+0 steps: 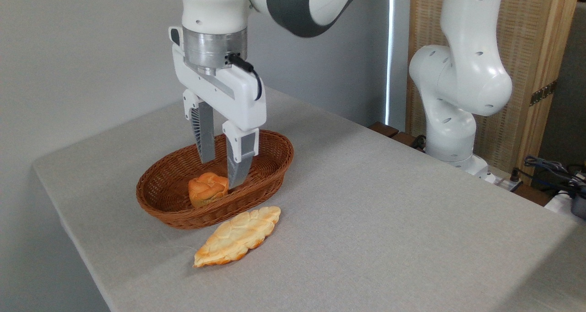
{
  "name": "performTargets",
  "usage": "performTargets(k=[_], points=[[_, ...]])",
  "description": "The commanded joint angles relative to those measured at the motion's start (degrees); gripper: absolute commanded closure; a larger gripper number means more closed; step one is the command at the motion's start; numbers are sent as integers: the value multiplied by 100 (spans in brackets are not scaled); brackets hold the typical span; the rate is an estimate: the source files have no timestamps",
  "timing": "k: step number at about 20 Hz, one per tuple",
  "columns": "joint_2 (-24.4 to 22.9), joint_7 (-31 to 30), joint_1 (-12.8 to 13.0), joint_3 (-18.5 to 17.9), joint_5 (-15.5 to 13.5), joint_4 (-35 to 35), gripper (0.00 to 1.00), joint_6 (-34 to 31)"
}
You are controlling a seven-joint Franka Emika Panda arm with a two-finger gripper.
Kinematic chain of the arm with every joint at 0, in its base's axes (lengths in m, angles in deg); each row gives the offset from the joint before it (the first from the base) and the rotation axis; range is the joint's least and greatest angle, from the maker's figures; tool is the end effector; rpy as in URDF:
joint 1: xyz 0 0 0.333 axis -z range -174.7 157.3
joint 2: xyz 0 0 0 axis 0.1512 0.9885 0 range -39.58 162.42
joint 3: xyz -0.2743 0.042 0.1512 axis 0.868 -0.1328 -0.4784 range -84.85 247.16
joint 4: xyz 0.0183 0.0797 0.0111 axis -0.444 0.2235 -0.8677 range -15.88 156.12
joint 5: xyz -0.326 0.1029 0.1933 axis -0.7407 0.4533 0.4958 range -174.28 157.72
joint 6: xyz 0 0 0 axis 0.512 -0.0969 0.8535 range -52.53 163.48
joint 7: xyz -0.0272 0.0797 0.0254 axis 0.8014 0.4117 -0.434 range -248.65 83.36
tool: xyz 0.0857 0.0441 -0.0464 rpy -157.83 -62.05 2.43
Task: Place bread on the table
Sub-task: 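Lower the open gripper into the basket around the round bread roll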
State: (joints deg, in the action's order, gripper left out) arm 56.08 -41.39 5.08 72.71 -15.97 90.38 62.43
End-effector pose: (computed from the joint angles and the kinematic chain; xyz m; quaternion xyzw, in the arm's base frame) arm 0.5462 -0.0567 0.5444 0.9221 -0.3725 0.0957 0.0426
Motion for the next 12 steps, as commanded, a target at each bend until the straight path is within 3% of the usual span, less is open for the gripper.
performTargets(k=[1, 4, 7, 12], points=[[-126, -283, 300, -35, -381, 399, 0, 521], [-134, -783, 572, -35, -698, 715, 1, 1004], [-100, -1127, 854, -44, -699, 970, 0, 1339], [15, -1435, 1039, -35, -690, 1059, 0, 1445]])
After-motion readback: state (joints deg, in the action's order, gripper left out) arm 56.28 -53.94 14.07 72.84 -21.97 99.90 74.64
